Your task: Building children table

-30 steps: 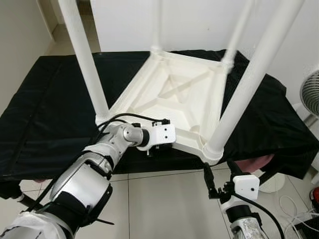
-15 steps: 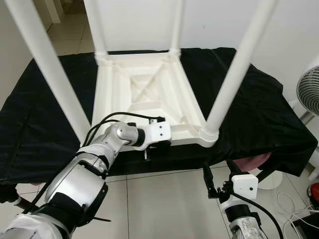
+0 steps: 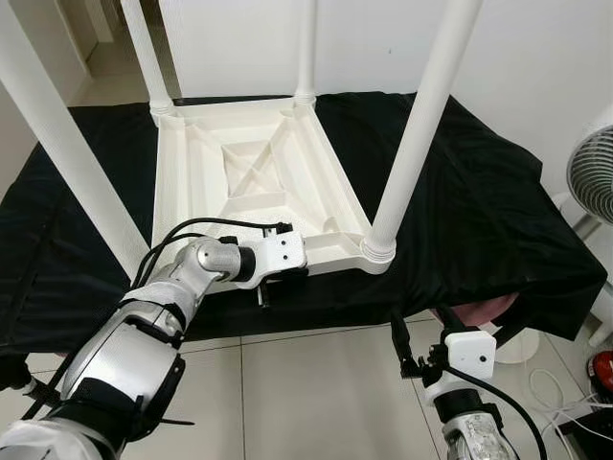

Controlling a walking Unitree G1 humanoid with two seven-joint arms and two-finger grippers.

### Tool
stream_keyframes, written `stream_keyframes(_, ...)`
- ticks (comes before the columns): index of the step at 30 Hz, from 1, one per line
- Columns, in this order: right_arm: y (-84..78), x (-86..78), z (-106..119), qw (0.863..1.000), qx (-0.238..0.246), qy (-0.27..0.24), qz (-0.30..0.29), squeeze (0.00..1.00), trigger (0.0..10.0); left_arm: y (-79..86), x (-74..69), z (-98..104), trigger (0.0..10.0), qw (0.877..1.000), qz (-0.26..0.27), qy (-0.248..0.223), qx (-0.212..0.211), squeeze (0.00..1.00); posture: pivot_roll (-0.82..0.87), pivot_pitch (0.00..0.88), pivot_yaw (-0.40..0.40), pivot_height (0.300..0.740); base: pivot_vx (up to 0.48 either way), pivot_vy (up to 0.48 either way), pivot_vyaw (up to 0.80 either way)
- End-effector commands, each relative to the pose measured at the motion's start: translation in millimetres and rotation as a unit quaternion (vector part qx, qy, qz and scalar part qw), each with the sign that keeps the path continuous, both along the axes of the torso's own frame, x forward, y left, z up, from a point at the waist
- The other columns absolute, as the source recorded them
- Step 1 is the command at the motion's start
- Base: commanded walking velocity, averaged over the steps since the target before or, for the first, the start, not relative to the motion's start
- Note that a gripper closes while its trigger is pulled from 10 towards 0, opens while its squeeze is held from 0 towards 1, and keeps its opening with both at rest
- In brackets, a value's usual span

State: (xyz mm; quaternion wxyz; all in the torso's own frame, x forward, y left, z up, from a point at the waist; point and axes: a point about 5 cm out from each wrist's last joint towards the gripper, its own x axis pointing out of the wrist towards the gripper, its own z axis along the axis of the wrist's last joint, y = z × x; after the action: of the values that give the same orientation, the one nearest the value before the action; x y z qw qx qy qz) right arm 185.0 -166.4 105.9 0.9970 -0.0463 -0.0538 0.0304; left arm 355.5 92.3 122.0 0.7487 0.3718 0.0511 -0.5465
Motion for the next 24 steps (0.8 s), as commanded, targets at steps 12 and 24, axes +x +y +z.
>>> stream_keyframes(12, -0.3, 8.2, -1, 1.000, -0.006, 0.003, 0.018, 0.00, 10.0, 44.7, -14.7, -23, 10.0, 0.998, -0.006, 0.000, 0.066, 0.00, -0.15, 0.016, -0.003, 0.740, 0.000, 0.000, 0.00)
stream_keyframes(24, -2.5, 12.2, -1, 1.000, -0.012, 0.002, 0.022, 0.00, 10.0, 70.3, -12.6, -18, 10.0, 0.997, 0.035, 0.018, 0.060, 0.00, -0.13, 0.011, -0.007, 0.740, 0.000, 0.000, 0.00)
